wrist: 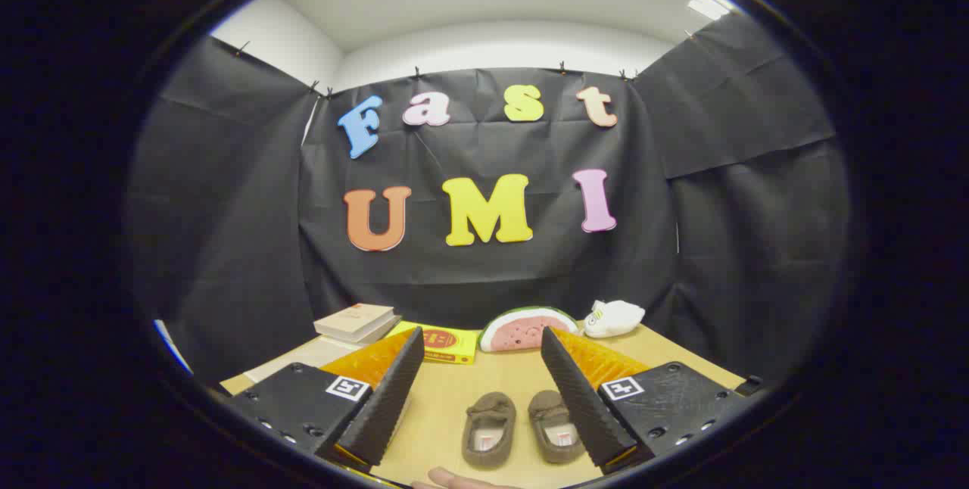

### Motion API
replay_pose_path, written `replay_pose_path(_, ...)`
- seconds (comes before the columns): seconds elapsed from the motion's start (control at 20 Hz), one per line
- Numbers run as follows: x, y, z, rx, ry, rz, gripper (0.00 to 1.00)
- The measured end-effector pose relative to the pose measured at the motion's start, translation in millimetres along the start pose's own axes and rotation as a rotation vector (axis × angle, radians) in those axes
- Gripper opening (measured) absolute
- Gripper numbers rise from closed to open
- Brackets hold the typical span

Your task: Open the storage box then place both shoes into the box .Put the left shoe in first, then the right shoe, with the right side of both shoes facing outward in a uniform manner.

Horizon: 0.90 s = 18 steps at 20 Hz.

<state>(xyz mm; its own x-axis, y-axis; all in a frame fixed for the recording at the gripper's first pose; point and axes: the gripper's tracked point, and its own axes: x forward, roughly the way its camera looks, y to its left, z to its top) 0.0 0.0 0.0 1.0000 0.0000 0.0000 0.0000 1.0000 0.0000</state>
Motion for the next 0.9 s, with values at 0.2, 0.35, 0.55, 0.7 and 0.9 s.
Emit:
replay_pose_path(0.2,3.6,1.2,-6.0,0.013,0.019,0.0,0.95)
replay_pose_path(0.35,5.0,0.3,-10.3,0.015,0.026,0.006,0.95)
replay_pose_path(0.55,6.4,-4.0,-12.6,0.032,0.024,0.002,0.96)
replay_pose_path(0.7,8.7,-5.6,-21.4,0.041,0.049,-0.002,0.96)
replay_pose_path(0.9,9.7,-7.6,-23.1,0.046,0.057,-0.005,0.95)
